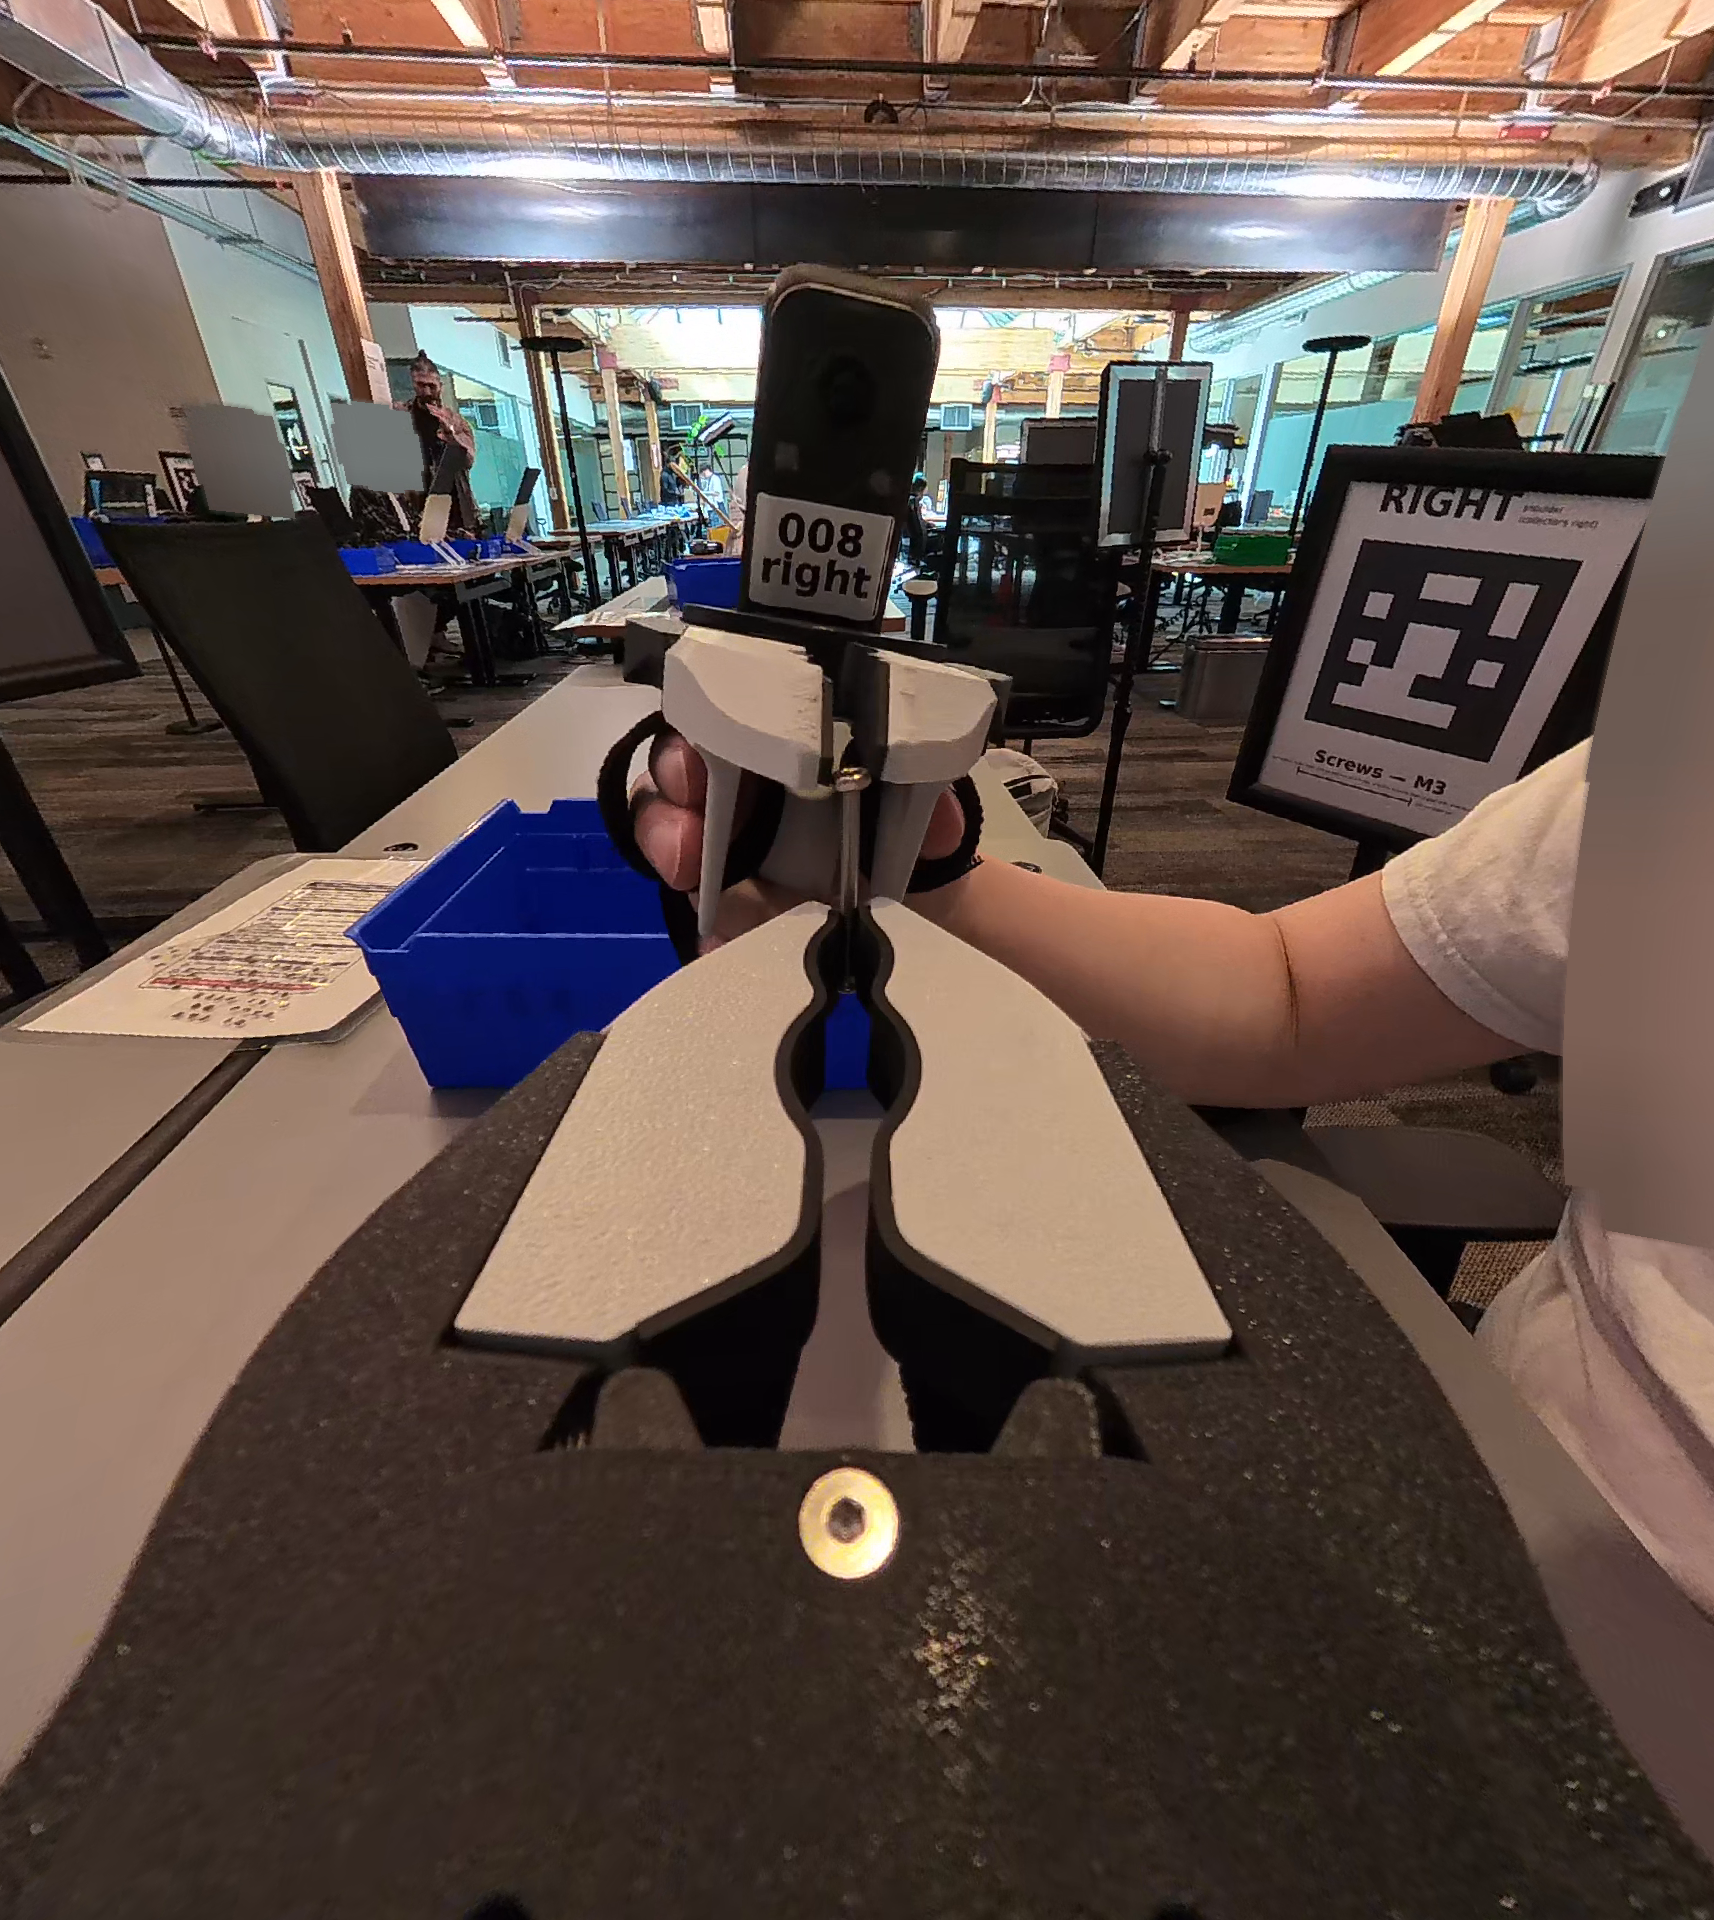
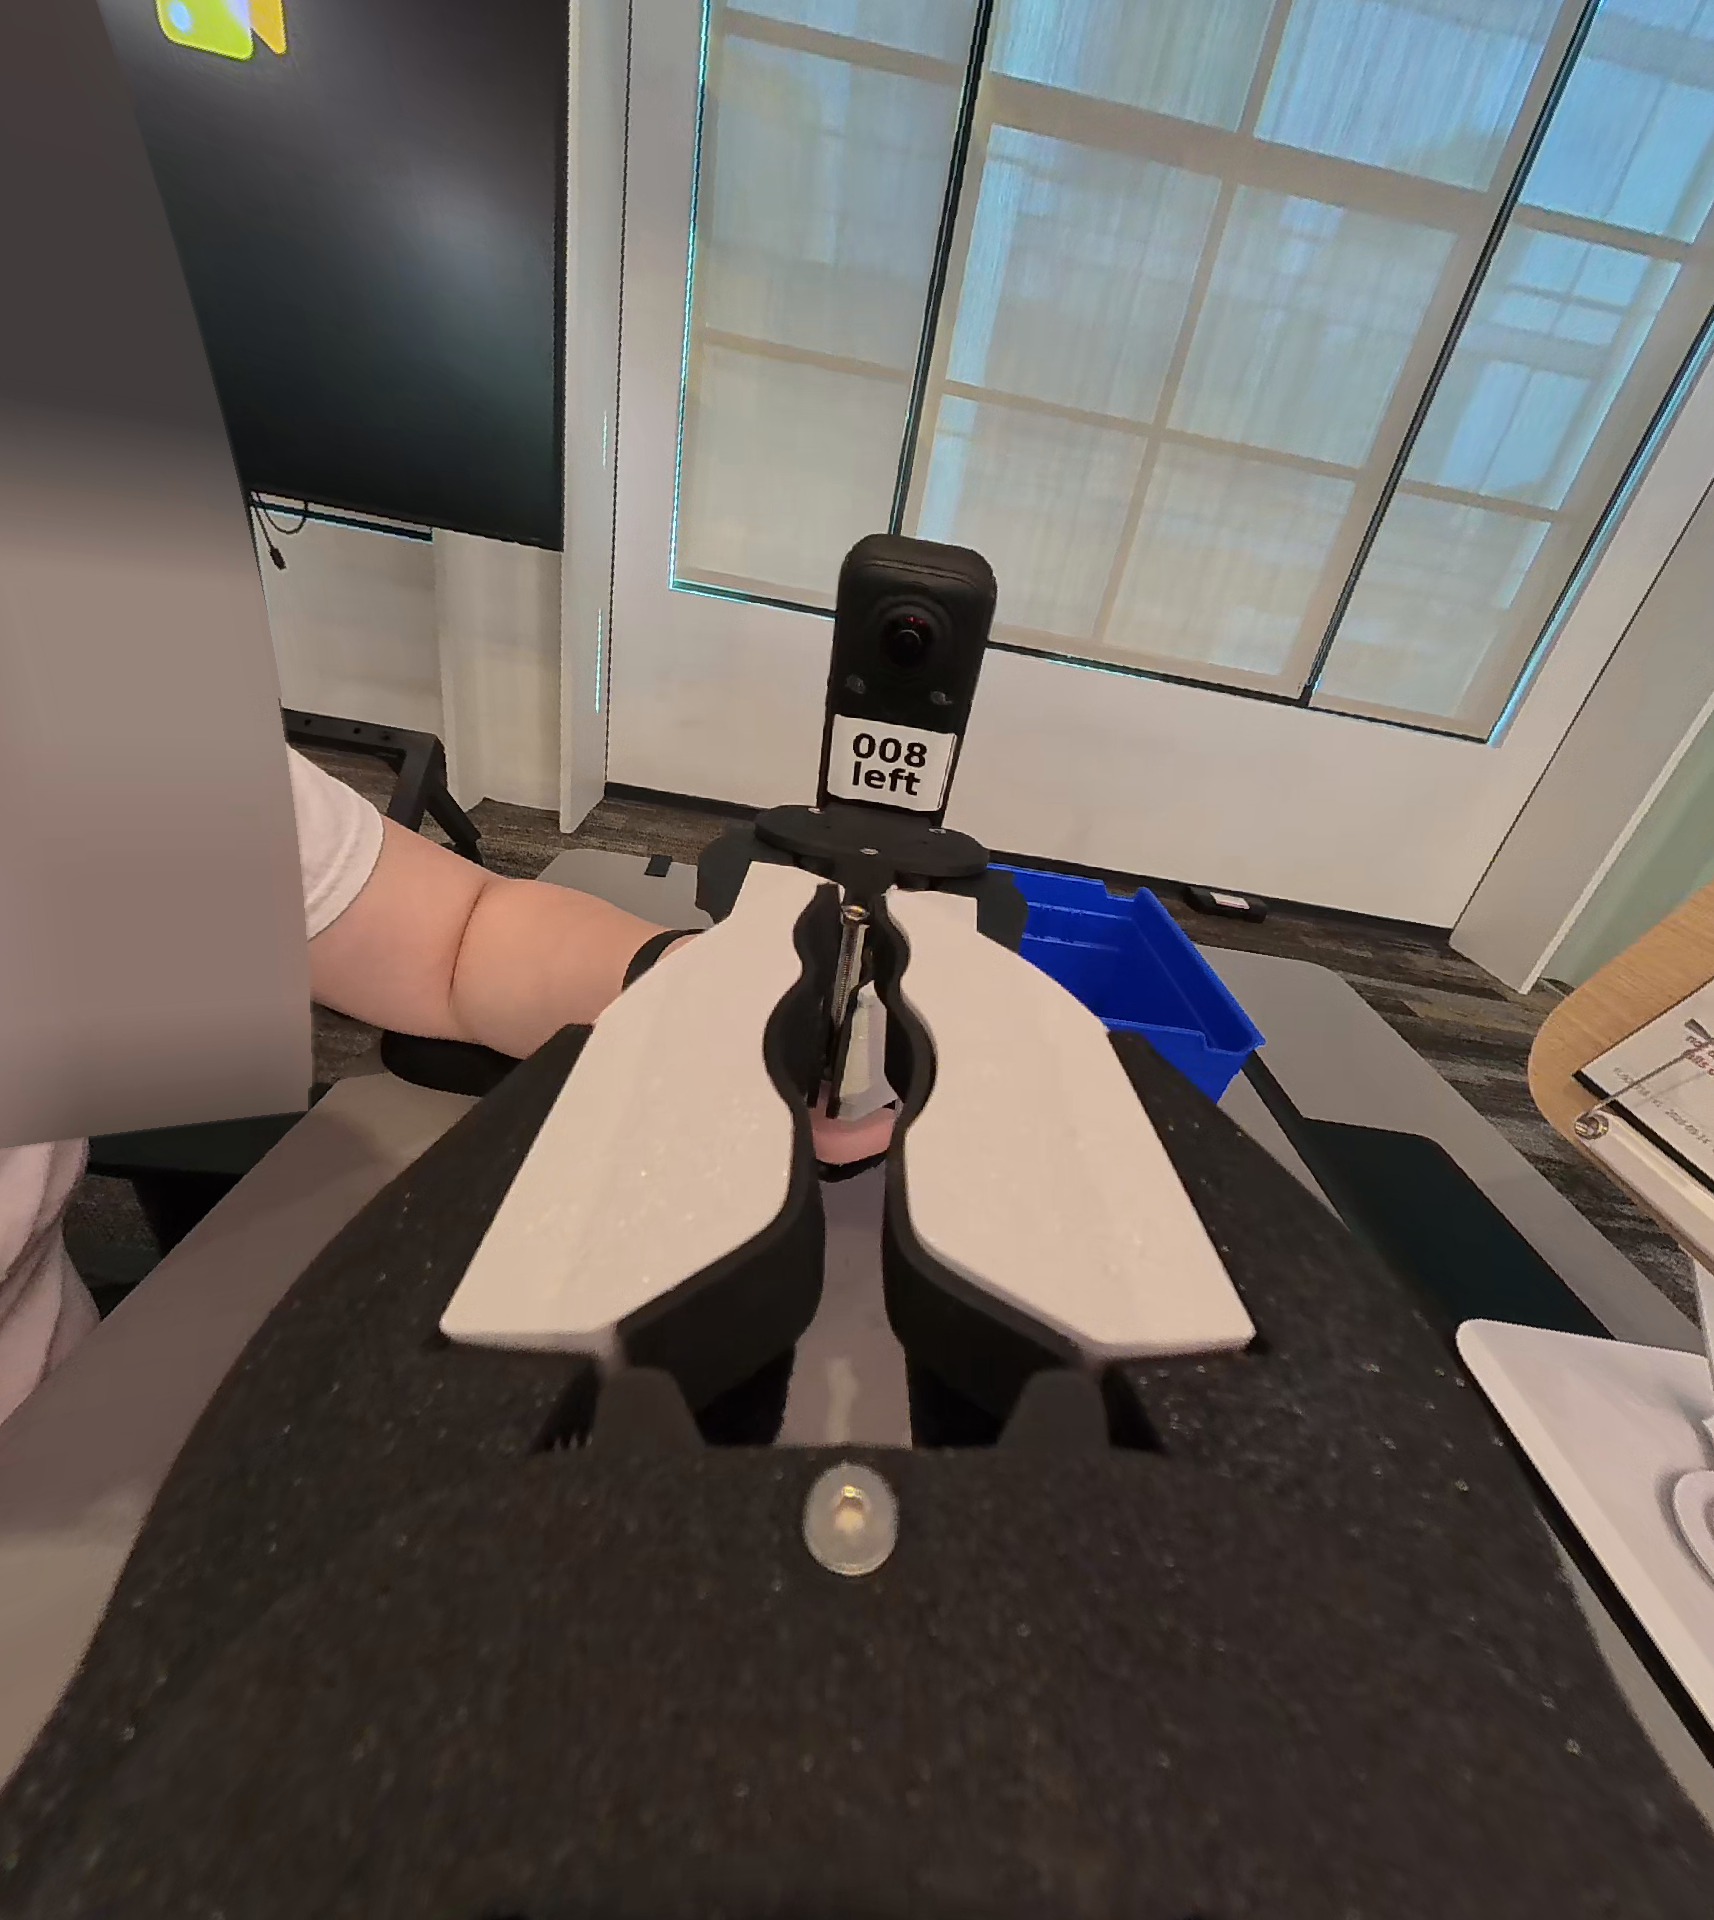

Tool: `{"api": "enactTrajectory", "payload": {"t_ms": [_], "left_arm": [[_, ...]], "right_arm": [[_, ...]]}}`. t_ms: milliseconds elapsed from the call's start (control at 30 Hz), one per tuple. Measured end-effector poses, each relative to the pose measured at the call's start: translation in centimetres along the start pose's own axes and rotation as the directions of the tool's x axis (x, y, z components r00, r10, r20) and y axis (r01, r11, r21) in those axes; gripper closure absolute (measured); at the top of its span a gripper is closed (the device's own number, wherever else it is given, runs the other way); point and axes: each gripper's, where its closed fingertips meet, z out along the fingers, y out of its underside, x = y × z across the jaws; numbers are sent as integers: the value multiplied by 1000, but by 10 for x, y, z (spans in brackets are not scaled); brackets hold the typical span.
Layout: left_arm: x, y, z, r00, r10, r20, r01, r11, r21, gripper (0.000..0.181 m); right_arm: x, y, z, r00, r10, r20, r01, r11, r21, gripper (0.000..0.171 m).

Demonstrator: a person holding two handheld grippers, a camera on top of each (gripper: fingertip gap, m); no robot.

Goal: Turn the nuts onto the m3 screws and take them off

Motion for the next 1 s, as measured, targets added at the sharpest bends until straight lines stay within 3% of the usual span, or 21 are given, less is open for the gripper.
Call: {"api": "enactTrajectory", "payload": {"t_ms": [533,800,1000], "left_arm": [[-5,1,-1,999,13,30,-13,1000,-9,180],[-34,3,-9,969,38,242,-28,999,-44,180],[-54,5,-20,923,42,382,-22,998,-58,180]], "right_arm": [[3,2,0,1000,19,-19,-20,999,-35,166],[29,10,4,968,-43,-247,6,989,-148,166],[48,16,10,895,-14,-446,-57,988,-144,166]]}}
